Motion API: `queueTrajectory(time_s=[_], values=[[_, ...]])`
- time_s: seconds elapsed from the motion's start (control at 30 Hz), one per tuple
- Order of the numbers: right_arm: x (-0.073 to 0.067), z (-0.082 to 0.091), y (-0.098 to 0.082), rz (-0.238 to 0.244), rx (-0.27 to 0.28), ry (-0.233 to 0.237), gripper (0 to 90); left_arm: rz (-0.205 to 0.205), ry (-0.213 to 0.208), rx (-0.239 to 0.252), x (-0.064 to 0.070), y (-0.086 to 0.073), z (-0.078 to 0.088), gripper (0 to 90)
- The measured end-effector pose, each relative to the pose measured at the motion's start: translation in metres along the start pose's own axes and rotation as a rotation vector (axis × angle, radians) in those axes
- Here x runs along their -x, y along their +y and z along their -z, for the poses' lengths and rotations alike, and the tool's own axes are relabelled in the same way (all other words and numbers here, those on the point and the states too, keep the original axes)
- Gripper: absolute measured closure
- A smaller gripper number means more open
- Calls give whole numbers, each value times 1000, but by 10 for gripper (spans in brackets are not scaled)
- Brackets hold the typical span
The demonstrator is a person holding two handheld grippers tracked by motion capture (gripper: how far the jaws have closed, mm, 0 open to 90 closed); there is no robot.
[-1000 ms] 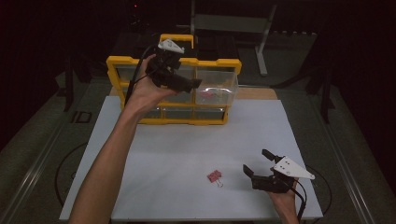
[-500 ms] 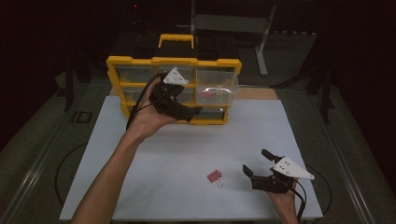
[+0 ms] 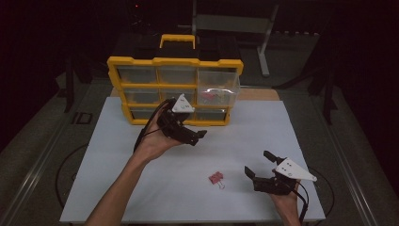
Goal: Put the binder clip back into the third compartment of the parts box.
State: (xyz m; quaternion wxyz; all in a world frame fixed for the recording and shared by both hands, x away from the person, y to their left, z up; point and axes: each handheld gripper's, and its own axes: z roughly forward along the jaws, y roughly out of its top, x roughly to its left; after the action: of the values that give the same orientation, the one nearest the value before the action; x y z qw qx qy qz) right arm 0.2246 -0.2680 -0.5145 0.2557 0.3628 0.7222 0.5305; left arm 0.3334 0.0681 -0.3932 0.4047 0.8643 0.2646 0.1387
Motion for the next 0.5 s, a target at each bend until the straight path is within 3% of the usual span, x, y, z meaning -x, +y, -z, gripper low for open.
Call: queueTrajectory(time_s=[0.13, 0.17, 0.5], values=[[0, 0, 0, -1, 0, 0, 75, 12, -11, 4, 4, -7, -6, 75], [0, 0, 0, 0, -1, 0, 76, 10, -18, -4, 10, -15, -14, 75], [0, 0, 0, -2, 0, -1, 75, -14, -40, -43, 31, -35, -38, 69]])
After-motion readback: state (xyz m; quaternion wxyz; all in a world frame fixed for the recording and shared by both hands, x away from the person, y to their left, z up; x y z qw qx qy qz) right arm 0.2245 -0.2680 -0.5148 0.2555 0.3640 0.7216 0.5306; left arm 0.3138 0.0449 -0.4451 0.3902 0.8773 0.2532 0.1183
